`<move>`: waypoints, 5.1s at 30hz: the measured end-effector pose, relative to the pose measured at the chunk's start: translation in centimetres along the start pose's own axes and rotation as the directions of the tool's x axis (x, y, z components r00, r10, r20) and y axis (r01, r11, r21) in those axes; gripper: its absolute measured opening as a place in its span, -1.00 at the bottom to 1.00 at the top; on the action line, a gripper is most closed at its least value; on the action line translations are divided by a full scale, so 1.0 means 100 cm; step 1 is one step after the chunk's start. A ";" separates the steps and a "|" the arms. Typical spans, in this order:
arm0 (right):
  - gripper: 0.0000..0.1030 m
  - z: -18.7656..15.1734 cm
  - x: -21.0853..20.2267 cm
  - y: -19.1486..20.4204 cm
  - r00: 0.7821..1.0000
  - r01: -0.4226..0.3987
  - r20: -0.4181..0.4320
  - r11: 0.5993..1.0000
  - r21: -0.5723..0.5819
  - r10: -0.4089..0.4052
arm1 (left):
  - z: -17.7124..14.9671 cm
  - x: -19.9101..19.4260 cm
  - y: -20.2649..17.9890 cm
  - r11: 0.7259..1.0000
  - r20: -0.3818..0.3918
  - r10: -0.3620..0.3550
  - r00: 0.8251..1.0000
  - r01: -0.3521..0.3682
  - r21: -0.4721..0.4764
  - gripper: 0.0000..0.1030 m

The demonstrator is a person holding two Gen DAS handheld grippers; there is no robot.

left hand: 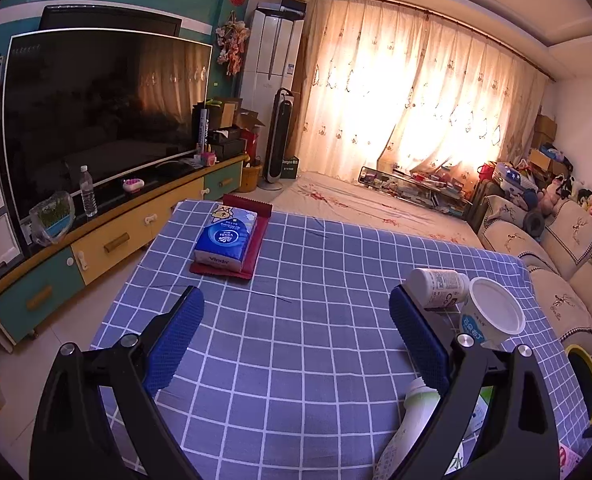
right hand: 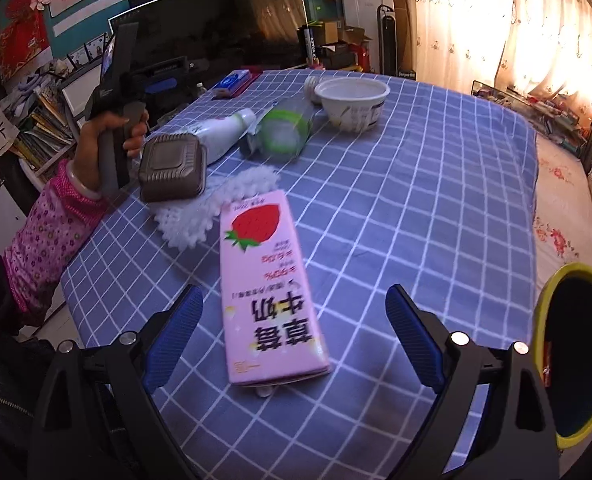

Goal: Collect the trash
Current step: 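Grasp the pink strawberry milk carton with the right tool, then carry the milk carton over the bin and open the right tool, then reach to the green-labelled coconut water bottle and grasp it with the left tool, then carry the coconut water bottle over the bin and open the left tool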

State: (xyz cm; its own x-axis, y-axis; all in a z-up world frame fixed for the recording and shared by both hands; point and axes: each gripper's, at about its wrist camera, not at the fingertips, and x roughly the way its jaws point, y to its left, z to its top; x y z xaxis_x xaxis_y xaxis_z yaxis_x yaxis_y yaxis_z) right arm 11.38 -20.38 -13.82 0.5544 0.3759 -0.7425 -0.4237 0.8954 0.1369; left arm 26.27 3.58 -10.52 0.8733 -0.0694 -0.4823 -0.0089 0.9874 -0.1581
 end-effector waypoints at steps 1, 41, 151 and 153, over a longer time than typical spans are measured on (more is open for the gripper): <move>0.71 -0.001 0.002 0.001 1.000 -0.002 -0.004 1.000 0.000 0.002 | 0.000 0.000 -0.001 1.000 -0.001 -0.002 1.000 0.002 0.000 0.80; -0.04 -0.044 -0.067 -0.195 0.861 0.418 -0.026 0.676 0.607 -0.509 | -0.001 -0.001 -0.004 1.000 -0.013 -0.012 1.000 0.012 -0.001 0.80; 0.73 0.112 0.009 -0.128 0.820 0.306 0.297 0.813 0.495 -0.489 | -0.004 -0.089 -0.050 0.953 -0.089 -0.078 0.993 0.100 0.286 -0.01; 0.73 0.112 0.008 -0.130 0.821 0.303 0.298 0.814 0.496 -0.487 | 0.002 -0.093 -0.055 0.950 -0.073 -0.084 0.994 0.102 0.295 -0.01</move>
State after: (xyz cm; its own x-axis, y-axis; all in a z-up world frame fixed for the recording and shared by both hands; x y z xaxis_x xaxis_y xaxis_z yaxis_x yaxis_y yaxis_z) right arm 25.39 -29.00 -8.83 0.8749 -0.0566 -0.4810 0.1786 0.9608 0.2119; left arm 18.34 -1.18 -4.97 0.8332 -0.1623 -0.5287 0.2241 0.9730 0.0545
